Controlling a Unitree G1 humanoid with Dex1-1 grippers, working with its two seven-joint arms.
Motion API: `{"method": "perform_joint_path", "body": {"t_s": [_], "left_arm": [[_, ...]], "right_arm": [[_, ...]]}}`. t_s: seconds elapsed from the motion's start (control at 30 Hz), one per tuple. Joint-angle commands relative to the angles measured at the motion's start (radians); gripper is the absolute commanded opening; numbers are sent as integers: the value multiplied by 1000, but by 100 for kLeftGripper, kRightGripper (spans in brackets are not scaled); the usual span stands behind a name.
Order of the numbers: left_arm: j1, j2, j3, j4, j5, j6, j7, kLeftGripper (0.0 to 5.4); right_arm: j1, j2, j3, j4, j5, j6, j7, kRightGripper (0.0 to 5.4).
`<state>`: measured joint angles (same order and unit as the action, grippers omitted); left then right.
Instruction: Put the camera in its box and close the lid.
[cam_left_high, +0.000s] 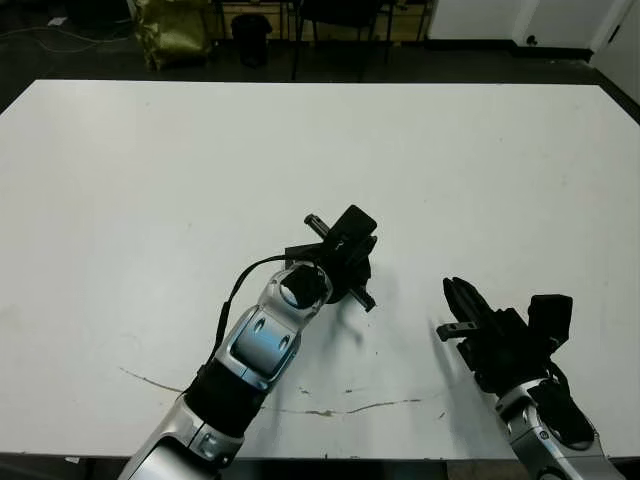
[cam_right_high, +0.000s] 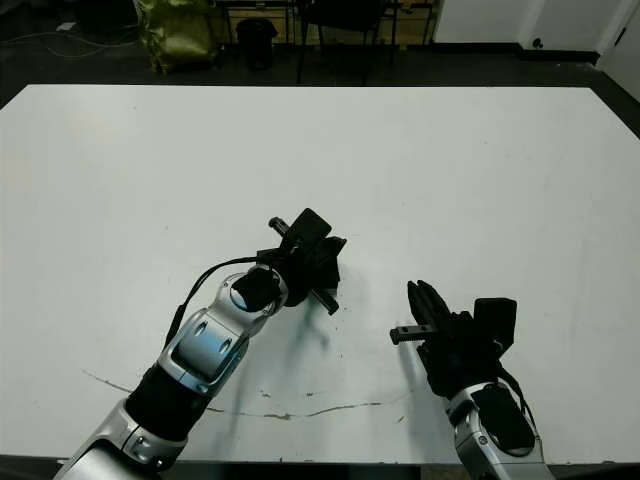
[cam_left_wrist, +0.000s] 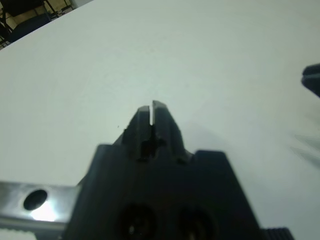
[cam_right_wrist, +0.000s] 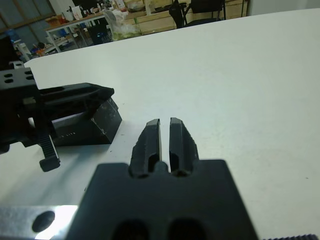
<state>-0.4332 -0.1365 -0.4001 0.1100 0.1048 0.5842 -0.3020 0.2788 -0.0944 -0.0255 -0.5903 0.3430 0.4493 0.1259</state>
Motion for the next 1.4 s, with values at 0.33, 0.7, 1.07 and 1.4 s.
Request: {"method": "perform_joint_path", "body": {"t_s": [0.33, 0.7, 1.07, 1.4], "left_arm": [[50, -27, 58, 315, -70, 48, 8, 2], [45, -54, 178, 591, -118, -87, 52, 2], [49, -60, 213, 593, -170, -65, 17, 2], [98, 18, 217, 230, -235, 74, -35, 2]], "right_arm": [[5, -5, -17, 3, -1, 24, -8, 0], [2, -23, -11, 16, -31, 24, -8, 0], [11, -11, 7, -20, -49, 40, -30, 0], [-3, -17, -13, 49, -25, -22, 24, 0]]}}
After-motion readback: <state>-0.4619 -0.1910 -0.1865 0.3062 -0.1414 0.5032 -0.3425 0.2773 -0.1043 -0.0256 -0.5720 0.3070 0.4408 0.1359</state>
